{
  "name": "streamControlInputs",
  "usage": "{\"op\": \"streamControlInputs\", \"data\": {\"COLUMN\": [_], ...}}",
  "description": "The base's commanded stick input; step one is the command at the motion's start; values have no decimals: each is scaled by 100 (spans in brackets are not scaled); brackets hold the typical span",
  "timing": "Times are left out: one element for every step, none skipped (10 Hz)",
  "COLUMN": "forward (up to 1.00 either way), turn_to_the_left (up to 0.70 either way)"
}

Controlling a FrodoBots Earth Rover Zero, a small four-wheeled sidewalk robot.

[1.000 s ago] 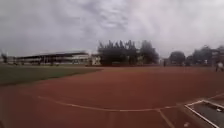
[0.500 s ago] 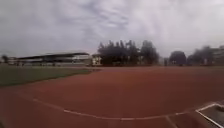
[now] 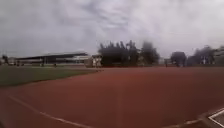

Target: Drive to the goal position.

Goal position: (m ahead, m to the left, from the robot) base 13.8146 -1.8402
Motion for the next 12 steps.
{"op": "streamControlInputs", "data": {"forward": [50,50,50,50,50,50,50,50,50,50,50,50], "turn_to_the_left": [-49,-49,-30,-16,-3,-12,-28,-44,-45,-35,0,0]}}
